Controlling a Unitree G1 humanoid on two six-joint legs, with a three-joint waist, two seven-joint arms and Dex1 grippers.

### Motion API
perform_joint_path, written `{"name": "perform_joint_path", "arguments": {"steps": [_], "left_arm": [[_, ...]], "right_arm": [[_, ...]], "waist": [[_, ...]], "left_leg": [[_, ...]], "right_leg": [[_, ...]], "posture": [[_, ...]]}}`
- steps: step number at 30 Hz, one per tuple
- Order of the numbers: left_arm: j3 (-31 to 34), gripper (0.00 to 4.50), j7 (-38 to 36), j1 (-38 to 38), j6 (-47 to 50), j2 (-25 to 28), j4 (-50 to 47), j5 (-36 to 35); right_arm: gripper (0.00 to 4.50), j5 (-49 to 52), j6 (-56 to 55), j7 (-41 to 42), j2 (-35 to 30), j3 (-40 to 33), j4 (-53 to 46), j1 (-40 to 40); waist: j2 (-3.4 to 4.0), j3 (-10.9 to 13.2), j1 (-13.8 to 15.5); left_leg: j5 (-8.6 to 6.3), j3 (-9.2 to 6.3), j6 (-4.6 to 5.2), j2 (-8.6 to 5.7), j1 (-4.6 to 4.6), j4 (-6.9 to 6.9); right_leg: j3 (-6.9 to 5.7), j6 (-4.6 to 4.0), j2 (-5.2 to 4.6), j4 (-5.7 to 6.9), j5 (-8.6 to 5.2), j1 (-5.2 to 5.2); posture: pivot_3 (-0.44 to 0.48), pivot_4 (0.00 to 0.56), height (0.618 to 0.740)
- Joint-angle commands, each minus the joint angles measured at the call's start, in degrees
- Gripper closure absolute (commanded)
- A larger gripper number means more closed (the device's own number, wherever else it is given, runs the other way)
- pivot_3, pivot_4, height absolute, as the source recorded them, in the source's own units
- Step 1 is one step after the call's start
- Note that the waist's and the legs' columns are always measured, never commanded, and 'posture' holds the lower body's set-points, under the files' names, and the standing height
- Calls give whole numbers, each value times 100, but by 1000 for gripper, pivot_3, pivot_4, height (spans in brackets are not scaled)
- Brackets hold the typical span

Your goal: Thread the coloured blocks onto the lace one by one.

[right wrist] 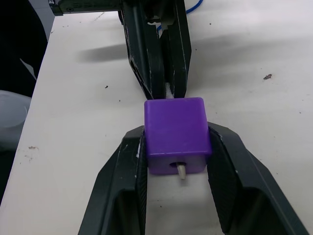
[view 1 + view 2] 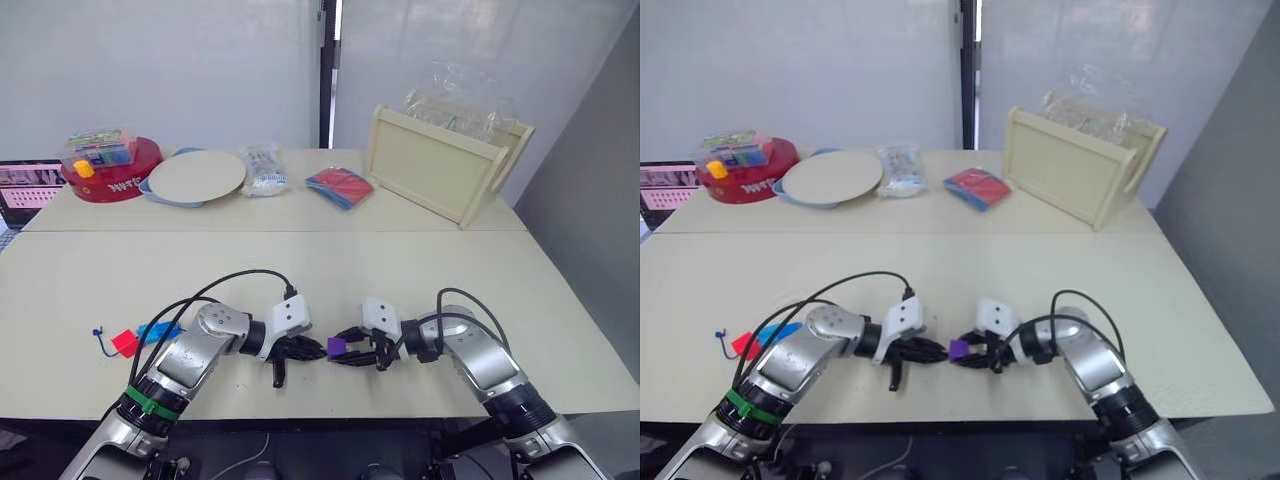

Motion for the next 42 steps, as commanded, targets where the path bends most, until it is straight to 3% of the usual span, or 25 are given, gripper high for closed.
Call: {"name": "perform_joint_path", "arguments": {"steps": [1, 5, 11, 25, 34, 42], "left_arm": [[34, 3138, -15, -153, -335, -117, -210, -56], [468, 1866, -82, -22, -86, 183, -467, -262], [737, 1853, -252, 418, 12, 724, -752, -433], [461, 1853, -183, 740, -822, 772, -156, -22], [475, 4500, -179, 704, -1064, 514, -55, -110], [260, 4500, -292, 375, -1248, 254, 105, -11]], "right_arm": [[3347, -53, 129, -287, 237, 261, -249, 129], [3347, -56, 178, -369, 175, 209, -286, 232], [3347, -39, 174, -441, 138, 150, -221, 231], [3347, 18, 292, -501, 48, 68, -391, 289], [3347, 79, 428, -579, -71, 64, -622, 413], [3347, 143, 512, -598, -113, 122, -727, 451]], "waist": [[-1, -1, -11], [-1, 0, -45], [0, 0, -151], [-1, 0, -139], [-1, 0, -89], [-1, 0, -19]], "left_leg": [[0, 0, 0, 1, 0, 0], [-1, 0, 2, 5, -4, -3], [-2, 1, 3, 13, -1, -21], [-2, 2, 3, 14, 0, -35], [-2, 3, 3, 11, -5, -37], [-2, 3, 3, 9, -7, -36]], "right_leg": [[0, 0, 1, 0, 0, 0], [1, 0, 5, -1, 0, -7], [3, -1, 11, -5, 0, -11], [2, -1, 11, -15, 0, -13], [2, -1, 8, -24, 0, -12], [2, -1, 6, -27, 0, -12]], "posture": [[0, 150, 740], [0, 150, 740], [0, 150, 740], [0, 150, 740], [0, 150, 740], [0, 150, 740]]}}
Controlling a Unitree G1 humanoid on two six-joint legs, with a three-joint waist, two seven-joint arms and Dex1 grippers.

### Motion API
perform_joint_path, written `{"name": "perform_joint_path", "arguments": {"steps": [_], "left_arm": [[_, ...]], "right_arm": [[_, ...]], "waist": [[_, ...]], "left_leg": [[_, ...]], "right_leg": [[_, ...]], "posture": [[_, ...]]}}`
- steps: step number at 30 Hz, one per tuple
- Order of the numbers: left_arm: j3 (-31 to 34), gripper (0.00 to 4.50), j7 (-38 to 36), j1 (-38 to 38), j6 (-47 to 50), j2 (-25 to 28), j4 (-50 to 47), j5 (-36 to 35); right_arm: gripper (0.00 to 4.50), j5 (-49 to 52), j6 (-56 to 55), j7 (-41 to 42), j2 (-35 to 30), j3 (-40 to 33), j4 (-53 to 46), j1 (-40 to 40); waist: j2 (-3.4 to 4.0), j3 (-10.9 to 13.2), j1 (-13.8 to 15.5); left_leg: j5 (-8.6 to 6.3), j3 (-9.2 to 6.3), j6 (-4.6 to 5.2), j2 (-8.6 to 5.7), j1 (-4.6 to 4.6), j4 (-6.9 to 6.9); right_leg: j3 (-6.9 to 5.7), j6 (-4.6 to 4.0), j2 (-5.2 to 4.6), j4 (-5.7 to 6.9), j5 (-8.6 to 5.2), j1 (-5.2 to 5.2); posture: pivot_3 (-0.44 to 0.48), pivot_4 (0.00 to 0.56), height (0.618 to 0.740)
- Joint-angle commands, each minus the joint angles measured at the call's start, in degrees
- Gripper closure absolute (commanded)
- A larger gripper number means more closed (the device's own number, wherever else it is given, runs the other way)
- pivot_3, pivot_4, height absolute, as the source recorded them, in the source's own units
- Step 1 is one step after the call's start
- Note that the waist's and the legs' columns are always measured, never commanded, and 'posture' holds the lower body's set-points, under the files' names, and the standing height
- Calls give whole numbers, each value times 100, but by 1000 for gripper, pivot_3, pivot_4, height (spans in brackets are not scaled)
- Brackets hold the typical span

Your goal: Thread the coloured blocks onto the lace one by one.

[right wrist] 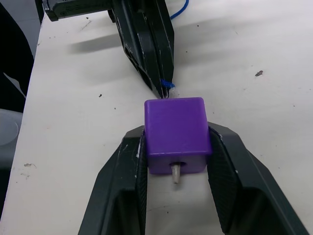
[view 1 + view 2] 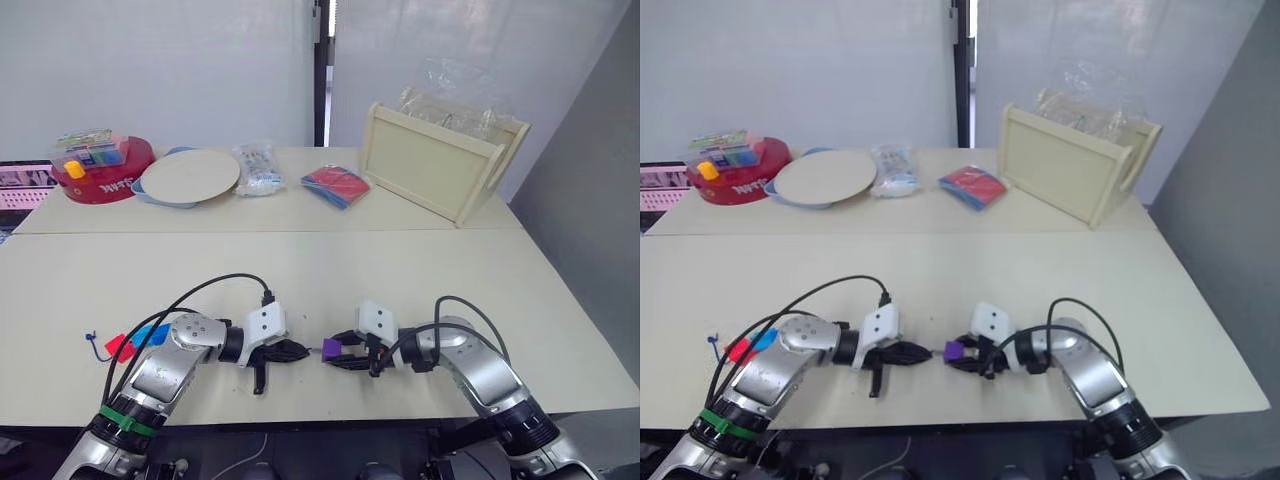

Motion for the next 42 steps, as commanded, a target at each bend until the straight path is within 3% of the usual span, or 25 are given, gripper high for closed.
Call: {"name": "perform_joint_path", "arguments": {"steps": [1, 19, 30, 38, 42], "left_arm": [[-206, 4500, -110, -227, -169, -165, 44, 68], [-618, 4500, -499, -693, -218, -702, 204, 246], [-192, 4500, -466, -530, 185, -282, -66, 132], [5, 1970, -379, -464, 434, 6, -256, 90], [169, 1955, -364, -400, 601, 211, -430, -60]], "right_arm": [[3347, 34, 92, 4, 6, 139, -107, 94], [3347, 49, 119, -2, 77, 220, -179, 85], [3347, 9, 98, -86, 121, 194, -112, 87], [3347, -10, 77, -128, 145, 182, -61, 79], [3347, 0, 76, -154, 131, 176, -62, 84]], "waist": [[0, 0, -1], [0, 0, 44], [0, 0, -1], [0, 0, -26], [0, 0, -48]], "left_leg": [[0, 0, 0, 0, 0, 0], [0, -1, 0, -9, -2, 2], [0, -1, 0, -6, -2, -1], [0, -1, 0, -1, -2, -4], [0, -1, 0, 1, -2, -5]], "right_leg": [[0, 0, 0, -1, 0, 0], [-2, 1, -8, -5, 0, 5], [-1, 1, -6, -4, 0, 1], [-1, 0, -1, -4, 0, -2], [-1, 0, 0, -3, 0, -3]], "posture": [[0, 150, 740], [0, 150, 740], [0, 150, 740], [0, 150, 740], [0, 150, 740]]}}
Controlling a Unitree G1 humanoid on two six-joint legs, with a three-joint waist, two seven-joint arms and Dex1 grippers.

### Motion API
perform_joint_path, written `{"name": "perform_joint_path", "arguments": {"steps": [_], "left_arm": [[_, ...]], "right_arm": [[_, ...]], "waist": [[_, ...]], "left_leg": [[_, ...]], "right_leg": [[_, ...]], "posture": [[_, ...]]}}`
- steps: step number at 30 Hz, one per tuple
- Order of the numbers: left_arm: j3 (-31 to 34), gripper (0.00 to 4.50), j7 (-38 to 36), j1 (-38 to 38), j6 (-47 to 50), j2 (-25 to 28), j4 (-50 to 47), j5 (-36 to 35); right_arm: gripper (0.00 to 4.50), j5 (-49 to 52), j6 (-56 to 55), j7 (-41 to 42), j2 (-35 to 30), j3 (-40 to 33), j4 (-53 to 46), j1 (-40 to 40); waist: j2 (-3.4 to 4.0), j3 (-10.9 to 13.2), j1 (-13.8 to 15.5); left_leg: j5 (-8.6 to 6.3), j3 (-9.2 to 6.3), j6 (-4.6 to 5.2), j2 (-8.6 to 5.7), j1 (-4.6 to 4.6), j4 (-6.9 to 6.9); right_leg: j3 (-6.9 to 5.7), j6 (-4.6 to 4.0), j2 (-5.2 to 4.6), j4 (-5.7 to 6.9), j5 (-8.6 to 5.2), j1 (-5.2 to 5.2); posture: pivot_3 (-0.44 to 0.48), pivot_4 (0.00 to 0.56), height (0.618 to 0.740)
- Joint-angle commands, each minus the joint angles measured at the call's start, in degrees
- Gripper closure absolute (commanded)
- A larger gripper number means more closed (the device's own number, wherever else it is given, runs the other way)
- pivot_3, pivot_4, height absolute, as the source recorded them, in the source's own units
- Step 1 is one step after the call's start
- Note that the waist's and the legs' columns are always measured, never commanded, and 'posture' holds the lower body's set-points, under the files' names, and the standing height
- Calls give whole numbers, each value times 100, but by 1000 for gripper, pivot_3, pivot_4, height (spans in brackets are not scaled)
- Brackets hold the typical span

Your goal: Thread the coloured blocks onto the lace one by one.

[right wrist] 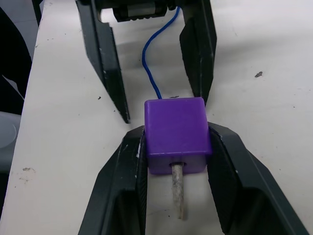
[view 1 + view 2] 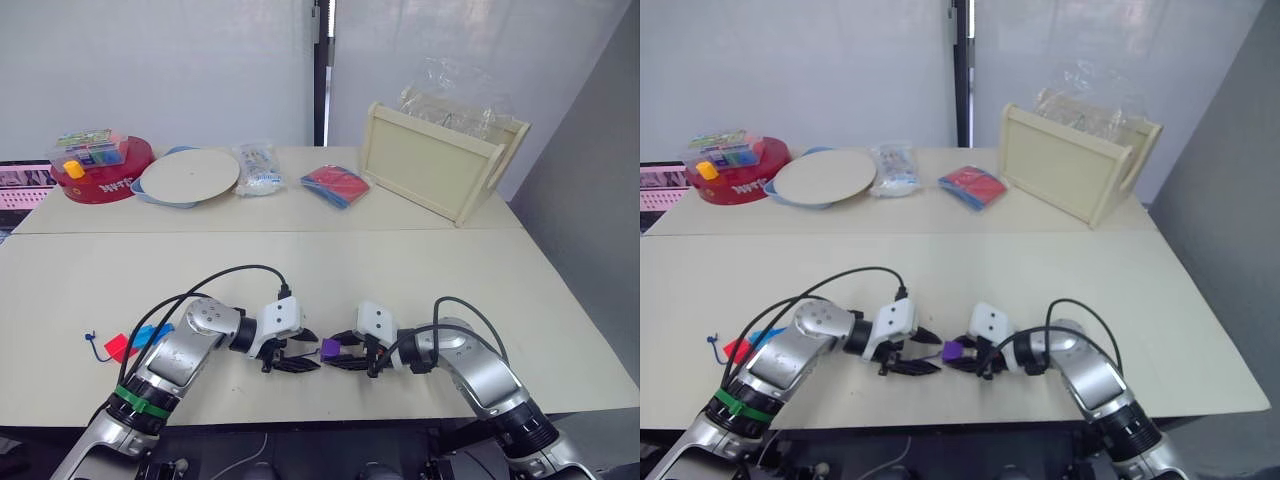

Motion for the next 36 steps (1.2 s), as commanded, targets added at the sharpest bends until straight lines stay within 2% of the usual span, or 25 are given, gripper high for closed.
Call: {"name": "perform_joint_path", "arguments": {"steps": [1, 8, 21, 24, 29, 36], "left_arm": [[265, 1955, 15, 43, 135, 185, -304, -201], [403, 1955, 31, 141, 200, 356, -370, -287], [246, 1955, 51, 545, -374, 469, -235, -121], [163, 2749, 127, 577, -500, 375, -175, -36], [78, 4430, 261, 575, -631, 155, -46, 57], [1, 4500, 338, 501, -732, -36, 74, 130]], "right_arm": [[3347, 6, 28, -15, 51, 145, 19, 47], [3347, 2, 5, -14, 56, 152, 62, 28], [3347, 13, 30, -2, 19, 132, 39, 38], [3347, 20, 43, -8, 14, 121, 18, 47], [3347, 24, 71, -20, 9, 112, -8, 55], [3347, 4, 91, -22, -26, 149, -81, 99]], "waist": [[0, 0, -1], [0, 0, -1], [0, 0, 3], [0, 0, 3], [0, 0, 8], [0, 0, 39]], "left_leg": [[0, 0, 0, 0, 0, 0], [0, 0, 0, 0, 0, -1], [0, 1, 0, 0, 0, -3], [0, 1, 0, 1, 0, -4], [0, 1, 0, 0, 1, -4], [0, 1, 0, -1, 1, -2]], "right_leg": [[0, 0, 0, 0, 0, 0], [0, 0, 0, 0, 0, 0], [0, 0, 0, -1, 0, -2], [0, 0, 0, -1, 0, -2], [1, 0, -1, -1, 0, -2], [1, 0, -2, -1, 0, 0]], "posture": [[0, 150, 740], [0, 150, 740], [0, 150, 740], [0, 150, 740], [0, 150, 740], [0, 150, 740]]}}
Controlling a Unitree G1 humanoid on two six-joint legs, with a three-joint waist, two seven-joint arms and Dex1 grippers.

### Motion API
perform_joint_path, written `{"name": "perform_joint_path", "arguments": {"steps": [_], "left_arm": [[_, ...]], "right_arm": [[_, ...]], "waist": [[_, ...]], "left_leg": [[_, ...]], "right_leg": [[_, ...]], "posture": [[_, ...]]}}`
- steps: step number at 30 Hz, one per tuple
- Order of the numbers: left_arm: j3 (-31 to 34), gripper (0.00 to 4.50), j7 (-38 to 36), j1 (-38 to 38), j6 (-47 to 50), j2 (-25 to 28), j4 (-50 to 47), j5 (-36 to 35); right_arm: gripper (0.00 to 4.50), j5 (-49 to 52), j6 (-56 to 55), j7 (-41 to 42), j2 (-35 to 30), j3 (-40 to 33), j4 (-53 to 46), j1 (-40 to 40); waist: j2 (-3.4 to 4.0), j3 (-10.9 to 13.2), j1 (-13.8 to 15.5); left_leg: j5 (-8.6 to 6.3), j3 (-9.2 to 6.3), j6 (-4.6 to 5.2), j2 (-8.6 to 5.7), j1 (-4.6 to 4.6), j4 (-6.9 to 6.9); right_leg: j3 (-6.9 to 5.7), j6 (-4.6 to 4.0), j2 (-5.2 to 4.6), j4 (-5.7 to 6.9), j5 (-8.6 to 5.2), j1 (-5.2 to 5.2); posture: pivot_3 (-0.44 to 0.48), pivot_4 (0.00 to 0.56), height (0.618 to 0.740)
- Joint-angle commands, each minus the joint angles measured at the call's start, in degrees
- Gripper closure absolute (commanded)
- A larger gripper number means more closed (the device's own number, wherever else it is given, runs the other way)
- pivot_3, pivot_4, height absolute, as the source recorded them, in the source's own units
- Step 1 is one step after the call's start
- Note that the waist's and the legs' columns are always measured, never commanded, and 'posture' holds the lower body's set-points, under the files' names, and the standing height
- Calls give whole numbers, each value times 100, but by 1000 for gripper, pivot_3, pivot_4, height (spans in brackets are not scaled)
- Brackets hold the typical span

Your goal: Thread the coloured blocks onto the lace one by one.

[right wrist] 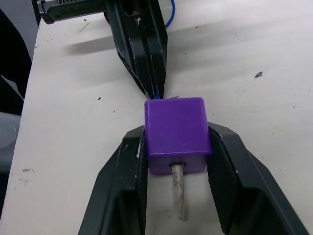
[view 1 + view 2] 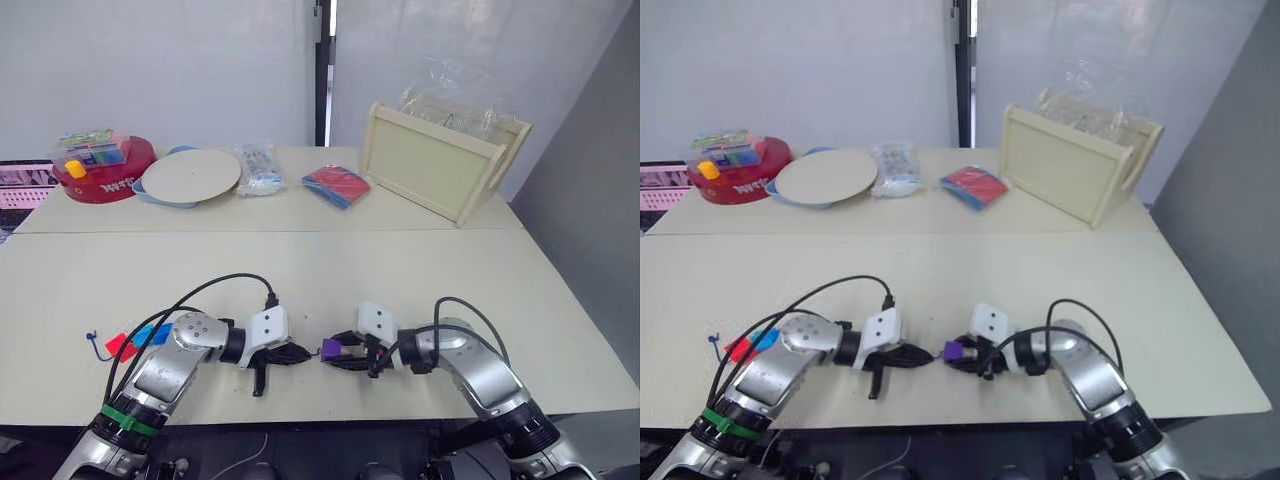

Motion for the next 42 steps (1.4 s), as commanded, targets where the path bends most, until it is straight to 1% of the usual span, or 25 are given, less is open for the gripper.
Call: {"name": "perform_joint_path", "arguments": {"steps": [1, 8, 18, 21, 24, 28, 31, 32, 33, 39, 40, 42], "left_arm": [[-133, 4500, 12, -61, -30, -70, 26, 53], [-210, 4500, 110, -277, 41, -298, 15, 68], [-65, 4500, 192, -177, 336, -110, -245, 12], [42, 3646, 181, -178, 539, -52, -355, -137], [74, 2697, 174, -163, 640, 60, -475, -154], [180, 1277, 129, -148, 747, 271, -608, -218], [196, 340, 130, -160, 805, 297, -702, -257], [192, 17, 149, -195, 849, 272, -730, -263], [186, 0, 171, -227, 895, 242, -753, -266], [-40, 0, 264, -333, 1110, -17, -824, -236], [-108, 0, 325, -356, 1120, -104, -795, -194], [-207, 0, 442, -419, 1111, -282, -695, -138]], "right_arm": [[3347, 4, 90, -10, 12, 149, -55, 69], [3347, 6, 101, -36, 31, 155, -60, 72], [3347, -1, 111, -57, 53, 172, -60, 72], [3347, 4, 130, -60, 54, 183, -62, 72], [3347, 6, 145, -66, 53, 191, -71, 77], [3347, 22, 256, -90, 53, 180, -102, 68], [3347, 65, 391, -224, 97, 74, -171, 91], [2847, 114, 470, -272, 99, 4, -251, 121], [2258, 178, 572, -292, 81, -62, -362, 169], [227, 535, 1074, -510, -173, -517, -1102, 457], [8, 575, 1122, -550, -241, -608, -1196, 507], [8, 643, 1173, -585, -378, -742, -1329, 604]], "waist": [[0, 0, 6], [0, 0, 10], [0, 0, -4], [0, 0, -5], [0, 0, -8], [0, 0, -6], [0, 0, -5], [0, 0, -3], [0, 1, 9], [1, 2, 65], [0, 2, 68], [0, 2, 83]], "left_leg": [[0, 0, 0, 0, 0, 0], [0, 0, 0, 0, 0, 0], [0, 0, 0, 0, 0, 0], [0, 0, 0, 0, 0, 0], [0, 0, 0, 1, 0, -1], [0, 0, 0, 1, 0, -1], [0, 0, 0, 1, 0, -1], [0, 0, 0, 1, 0, -1], [0, 0, 0, 1, 0, -1], [0, -2, 0, -6, -26, 3], [0, -2, 0, -9, -32, 6], [0, -3, 0, -11, -34, 7]], "right_leg": [[0, 0, 0, 0, 0, 0], [0, 0, 0, 0, 0, 0], [0, 0, 0, 0, 0, 0], [0, 0, 1, 0, 0, 0], [0, 0, 1, 0, 0, -1], [0, 0, 1, 0, 0, -1], [0, 0, 1, 0, 0, -1], [0, 0, 1, 0, 0, -1], [0, 0, 1, 0, 0, -1], [-3, 0, -5, -3, 0, -16], [-3, 0, -7, -3, 0, -19], [-3, 1, -10, -5, 0, -19]], "posture": [[0, 150, 740], [0, 150, 740], [0, 150, 740], [0, 150, 740], [0, 150, 740], [0, 150, 740], [0, 150, 740], [0, 150, 740], [0, 150, 740], [0, 150, 740], [0, 150, 740], [0, 150, 740]]}}
